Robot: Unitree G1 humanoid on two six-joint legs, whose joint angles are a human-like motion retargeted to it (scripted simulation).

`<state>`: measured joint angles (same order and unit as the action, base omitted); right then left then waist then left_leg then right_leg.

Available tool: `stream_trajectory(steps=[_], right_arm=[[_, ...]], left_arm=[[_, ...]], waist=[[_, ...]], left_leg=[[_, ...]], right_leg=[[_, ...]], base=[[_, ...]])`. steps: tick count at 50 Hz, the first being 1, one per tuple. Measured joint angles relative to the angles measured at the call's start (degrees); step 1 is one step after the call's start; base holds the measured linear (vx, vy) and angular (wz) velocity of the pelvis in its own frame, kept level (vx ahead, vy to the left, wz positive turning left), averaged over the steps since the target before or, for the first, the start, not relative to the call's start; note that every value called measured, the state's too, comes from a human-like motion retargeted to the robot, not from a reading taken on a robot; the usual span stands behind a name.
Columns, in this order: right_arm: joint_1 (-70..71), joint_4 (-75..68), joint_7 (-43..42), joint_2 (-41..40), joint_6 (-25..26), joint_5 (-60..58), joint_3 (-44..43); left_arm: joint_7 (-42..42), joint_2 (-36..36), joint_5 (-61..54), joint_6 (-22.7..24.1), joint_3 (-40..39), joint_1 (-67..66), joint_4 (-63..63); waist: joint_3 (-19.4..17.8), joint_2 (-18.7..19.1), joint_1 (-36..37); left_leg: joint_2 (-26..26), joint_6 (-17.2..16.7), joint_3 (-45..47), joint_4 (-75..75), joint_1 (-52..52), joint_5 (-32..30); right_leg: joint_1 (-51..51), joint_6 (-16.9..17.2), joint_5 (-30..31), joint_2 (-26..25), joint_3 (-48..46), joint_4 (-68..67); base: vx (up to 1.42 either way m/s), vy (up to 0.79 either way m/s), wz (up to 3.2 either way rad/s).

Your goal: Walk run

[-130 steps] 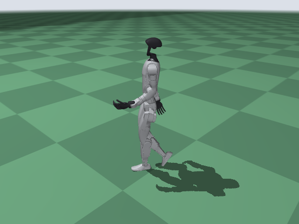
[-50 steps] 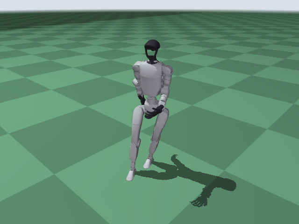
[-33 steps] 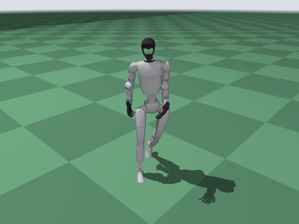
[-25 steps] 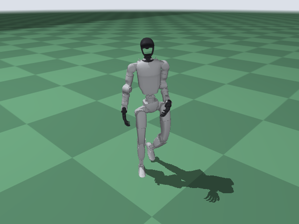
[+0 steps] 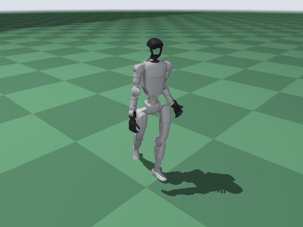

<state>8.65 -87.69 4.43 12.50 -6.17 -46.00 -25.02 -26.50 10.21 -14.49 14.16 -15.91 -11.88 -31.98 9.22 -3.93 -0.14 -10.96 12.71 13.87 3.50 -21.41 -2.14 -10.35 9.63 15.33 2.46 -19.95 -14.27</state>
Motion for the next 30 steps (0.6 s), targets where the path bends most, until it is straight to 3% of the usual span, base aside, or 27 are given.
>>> stream_trajectory(steps=[3, 4, 5, 9, 12, 18, 20, 25, 27, 30], right_arm=[[-5.3, -5.1, -3.5, -1.2, 1.7, 1.3, 0.5], [-6.7, -6.9, -3.7, -1.1, 2.0, 1.8, 0.3], [-8.0, -8.8, -3.6, -1.0, 2.4, 2.2, 0.0], [-15.5, -9.7, -0.4, -2.1, 3.9, 2.6, -2.0], [-20.9, -9.7, 0.5, -3.2, 4.0, 3.2, -2.9], [-28.0, -9.7, 2.5, -4.8, 6.4, 2.5, -3.0], [-28.9, -9.7, 3.6, -5.2, 7.2, 1.9, -3.0], [-27.5, -9.7, 5.1, -4.6, 7.5, 1.5, -3.0], [-25.8, -9.7, 4.3, -4.1, 7.4, 2.5, -3.0], [-23.0, -9.7, 2.2, -3.2, 6.9, 4.4, -3.8]], left_arm=[[1.0, -0.4, -1.7, -0.1, -0.2, 0.2, 0.1], [1.3, -0.5, -2.1, -0.1, 0.0, 0.6, 0.3], [1.6, -0.7, -2.5, 0.0, 0.3, 1.2, 0.3], [2.1, -1.9, -3.2, -0.4, 1.9, 4.4, 0.1], [1.6, -2.9, -3.0, 0.1, 3.6, 6.5, 0.3], [0.0, -4.1, -2.8, 0.3, 5.2, 9.0, 0.7], [-0.3, -4.4, -3.0, 0.4, 5.5, 9.1, 0.8], [-1.3, -4.1, -3.3, 0.7, 5.0, 8.0, 0.1], [-1.3, -3.6, -3.5, 0.7, 4.9, 7.2, -0.7], [-1.0, -2.8, -3.5, 0.3, 5.4, 5.4, -1.8]], waist=[[-0.5, 3.5, -2.7], [-0.7, 4.4, -3.1], [-0.7, 5.1, -3.1], [-1.1, 7.7, -5.2], [-1.5, 8.5, -9.2], [-3.1, 5.5, -14.2], [-3.7, 4.7, -15.1], [-3.7, 4.4, -15.0], [-2.9, 4.7, -15.7], [-1.3, 5.9, -19.5]], left_leg=[[2.4, 1.2, -3.1, 1.3, 4.2, 3.5], [2.9, 1.1, -3.8, 1.3, 5.4, 4.4], [3.4, 1.0, -4.3, 1.3, 6.5, 5.2], [4.3, 0.2, -6.4, 0.5, 10.3, 7.1], [3.4, 0.2, -9.6, 0.1, 12.9, 8.2], [-2.0, 1.0, -14.5, 0.5, 19.4, 11.8], [-2.7, 0.9, -15.3, 0.4, 22.3, 12.9], [-2.5, 0.3, -14.1, 0.8, 27.7, 15.4], [-2.4, -0.3, -14.1, 2.2, 28.4, 14.4], [-1.2, -3.0, -15.4, 6.2, 29.3, 8.8]], right_leg=[[5.0, -3.7, 11.7, -1.7, 1.7, -14.7], [7.4, -4.3, 12.4, -2.5, 3.1, -19.1], [10.0, -4.6, 11.6, -3.0, 4.6, -23.1], [19.3, -3.6, -1.2, -4.4, 8.7, -28.4], [25.1, -3.2, -8.7, -3.1, 9.7, -23.9], [31.7, -2.5, -11.6, 4.6, 10.6, -1.1], [33.6, -3.5, -14.4, 5.2, 10.6, 5.9], [36.0, 0.2, -15.4, 3.7, 11.5, 14.8], [35.9, -5.0, -13.3, 3.1, 11.8, 11.4], [33.6, -6.3, -7.1, 3.8, 8.8, 9.6]], base=[[0.84, -0.08, 0.58], [0.77, -0.07, 0.56], [0.77, -0.1, 0.31], [0.57, -0.14, 0.84], [0.65, -0.23, 1.66], [0.66, -0.32, 1.1], [0.54, -0.3, 0.61], [0.73, -0.42, 0.09], [0.71, -0.38, 0.53], [0.83, -0.47, 1.19]])
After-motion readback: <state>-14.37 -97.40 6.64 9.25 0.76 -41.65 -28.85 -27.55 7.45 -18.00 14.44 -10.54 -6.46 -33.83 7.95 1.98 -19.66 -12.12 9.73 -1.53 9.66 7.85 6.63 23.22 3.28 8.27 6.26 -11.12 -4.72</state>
